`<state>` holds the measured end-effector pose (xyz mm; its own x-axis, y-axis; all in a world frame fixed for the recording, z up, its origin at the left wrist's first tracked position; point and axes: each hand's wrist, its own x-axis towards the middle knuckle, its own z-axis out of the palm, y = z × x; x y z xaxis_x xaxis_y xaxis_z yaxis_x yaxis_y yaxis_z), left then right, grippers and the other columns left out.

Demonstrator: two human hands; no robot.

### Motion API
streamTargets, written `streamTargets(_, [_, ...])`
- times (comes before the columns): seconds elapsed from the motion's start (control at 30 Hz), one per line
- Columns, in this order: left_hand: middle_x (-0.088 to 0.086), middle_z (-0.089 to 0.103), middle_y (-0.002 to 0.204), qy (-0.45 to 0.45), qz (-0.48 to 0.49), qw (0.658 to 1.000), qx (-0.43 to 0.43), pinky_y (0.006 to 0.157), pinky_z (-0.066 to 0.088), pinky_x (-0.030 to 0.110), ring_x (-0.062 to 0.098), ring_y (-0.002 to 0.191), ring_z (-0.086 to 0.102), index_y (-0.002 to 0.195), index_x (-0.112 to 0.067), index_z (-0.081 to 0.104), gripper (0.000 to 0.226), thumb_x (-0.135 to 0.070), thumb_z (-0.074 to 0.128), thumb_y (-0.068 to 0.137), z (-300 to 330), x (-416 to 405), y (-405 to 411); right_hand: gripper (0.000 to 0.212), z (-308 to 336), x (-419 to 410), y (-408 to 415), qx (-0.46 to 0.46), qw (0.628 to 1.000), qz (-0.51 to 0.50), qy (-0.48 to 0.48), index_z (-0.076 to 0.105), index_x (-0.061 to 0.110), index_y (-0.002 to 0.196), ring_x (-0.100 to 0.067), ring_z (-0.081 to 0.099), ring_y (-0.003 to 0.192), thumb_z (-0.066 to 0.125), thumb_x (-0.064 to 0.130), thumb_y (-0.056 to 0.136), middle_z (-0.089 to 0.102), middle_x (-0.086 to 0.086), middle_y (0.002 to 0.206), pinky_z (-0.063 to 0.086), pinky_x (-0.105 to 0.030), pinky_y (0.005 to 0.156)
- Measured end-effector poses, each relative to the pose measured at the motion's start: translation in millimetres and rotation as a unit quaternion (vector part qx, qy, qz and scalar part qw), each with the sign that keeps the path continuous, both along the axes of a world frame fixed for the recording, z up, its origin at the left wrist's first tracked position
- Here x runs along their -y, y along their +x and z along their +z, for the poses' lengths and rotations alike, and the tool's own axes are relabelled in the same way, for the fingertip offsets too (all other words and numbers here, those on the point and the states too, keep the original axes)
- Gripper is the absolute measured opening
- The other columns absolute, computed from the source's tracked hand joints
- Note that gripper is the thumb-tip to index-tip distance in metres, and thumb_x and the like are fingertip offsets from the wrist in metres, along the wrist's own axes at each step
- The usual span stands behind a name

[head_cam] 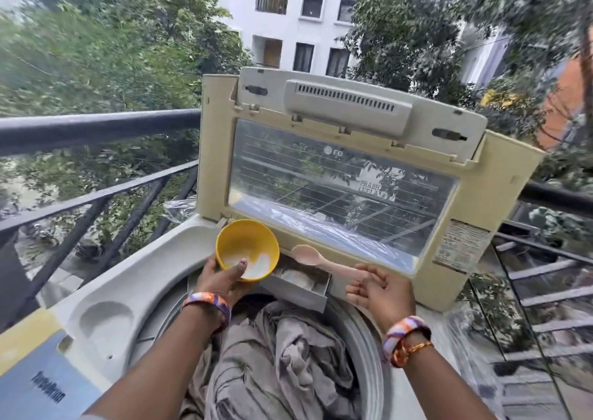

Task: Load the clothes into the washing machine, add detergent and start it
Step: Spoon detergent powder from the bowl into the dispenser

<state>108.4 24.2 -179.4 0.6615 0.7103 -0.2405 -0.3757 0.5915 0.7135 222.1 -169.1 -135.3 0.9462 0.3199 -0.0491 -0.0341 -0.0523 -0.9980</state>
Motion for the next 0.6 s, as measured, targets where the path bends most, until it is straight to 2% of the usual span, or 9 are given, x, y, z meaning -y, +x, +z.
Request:
streamTargets(0.07, [0.018, 0.048, 0.117, -0.003, -0.009, 1.0, 0.022, 0.043, 0.056, 0.034, 0.03, 0.081, 0.056, 0.135, -0.007, 0.04, 0.048, 0.011, 0.044, 0.09, 2, 3, 0, 0.024, 16, 4, -6, -0.01, 0.998, 0.018, 0.053, 0.06, 0.009, 0.079, -0.013, 0.062, 0.047, 0.045, -0.004, 0.093, 0.061, -0.013, 0.068, 0.056, -0.02, 0.05])
streamTargets(0.13, [0.018, 0.051, 0.115, 0.006, -0.027, 0.998, 0.051, 0.047, 0.058, 0.032, 0.027, 0.08, 0.057, 0.128, -0.013, 0.043, 0.045, 0.012, 0.041, 0.09, 3, 4, -1, 0.022, 31, 9, -14, -0.009, 0.995, 0.044, 0.089, 0.06, 0.009, 0.081, -0.011, 0.064, 0.046, 0.045, -0.001, 0.093, 0.061, -0.015, 0.07, 0.057, -0.021, 0.051])
streamTargets(0.2, [0.015, 0.057, 0.109, 0.029, -0.061, 0.995, 0.074, 0.052, 0.059, 0.031, 0.026, 0.081, 0.062, 0.124, -0.016, 0.045, 0.046, 0.009, 0.048, 0.086, 4, 6, -4, 0.018, 45, 15, -24, -0.004, 0.992, 0.068, 0.105, 0.059, 0.007, 0.085, -0.01, 0.065, 0.045, 0.045, 0.0, 0.094, 0.061, -0.017, 0.071, 0.056, -0.02, 0.049])
streamTargets(0.23, [0.013, 0.059, 0.107, 0.042, -0.08, 0.992, 0.086, 0.055, 0.06, 0.031, 0.025, 0.08, 0.066, 0.125, -0.016, 0.045, 0.052, 0.004, 0.061, 0.079, 4, 7, -5, 0.016, 51, 17, -30, -0.004, 0.991, 0.079, 0.108, 0.059, 0.005, 0.087, -0.01, 0.064, 0.044, 0.046, 0.0, 0.093, 0.06, -0.019, 0.071, 0.056, -0.02, 0.047])
streamTargets(0.3, [0.012, 0.061, 0.108, 0.057, -0.12, 0.986, 0.103, 0.061, 0.06, 0.033, 0.021, 0.078, 0.073, 0.124, -0.015, 0.048, 0.091, -0.012, 0.09, 0.044, 2, 8, -6, 0.013, 60, 23, -40, 0.002, 0.99, 0.094, 0.107, 0.059, 0.003, 0.088, -0.01, 0.063, 0.043, 0.047, -0.001, 0.092, 0.06, -0.019, 0.069, 0.054, -0.019, 0.044])
streamTargets(0.33, [0.013, 0.062, 0.11, 0.056, -0.14, 0.983, 0.106, 0.063, 0.06, 0.033, 0.021, 0.078, 0.073, 0.122, -0.015, 0.05, 0.106, -0.019, 0.095, 0.026, 1, 10, -7, 0.012, 63, 25, -45, 0.008, 0.99, 0.095, 0.099, 0.059, 0.003, 0.088, -0.01, 0.063, 0.042, 0.048, -0.001, 0.092, 0.06, -0.018, 0.067, 0.054, -0.019, 0.044])
streamTargets(0.37, [0.013, 0.063, 0.111, 0.056, -0.158, 0.98, 0.112, 0.064, 0.06, 0.034, 0.021, 0.079, 0.073, 0.118, -0.015, 0.053, 0.11, -0.024, 0.096, 0.018, 0, 12, -7, 0.012, 65, 27, -50, 0.013, 0.991, 0.093, 0.09, 0.059, 0.002, 0.088, -0.01, 0.062, 0.042, 0.049, -0.001, 0.092, 0.061, -0.016, 0.064, 0.054, -0.019, 0.043])
streamTargets(0.5, [0.007, 0.075, 0.091, 0.047, -0.223, 0.965, 0.127, 0.058, 0.06, 0.032, 0.021, 0.073, 0.074, 0.099, -0.016, 0.064, 0.097, -0.03, 0.096, 0.009, 4, 27, -10, 0.013, 67, 34, -65, 0.023, 0.995, 0.077, 0.062, 0.058, 0.003, 0.082, -0.011, 0.061, 0.039, 0.05, -0.001, 0.091, 0.062, -0.004, 0.047, 0.054, -0.02, 0.042])
streamTargets(0.6, [0.007, 0.076, 0.089, 0.061, -0.284, 0.952, 0.099, 0.061, 0.061, 0.03, 0.02, 0.075, 0.074, 0.106, -0.014, 0.06, 0.105, -0.04, 0.094, 0.009, 6, 36, -14, 0.016, 67, 39, -76, 0.019, 0.996, 0.065, 0.052, 0.058, 0.006, 0.076, -0.011, 0.061, 0.038, 0.052, 0.0, 0.091, 0.062, -0.003, 0.045, 0.052, -0.02, 0.04])
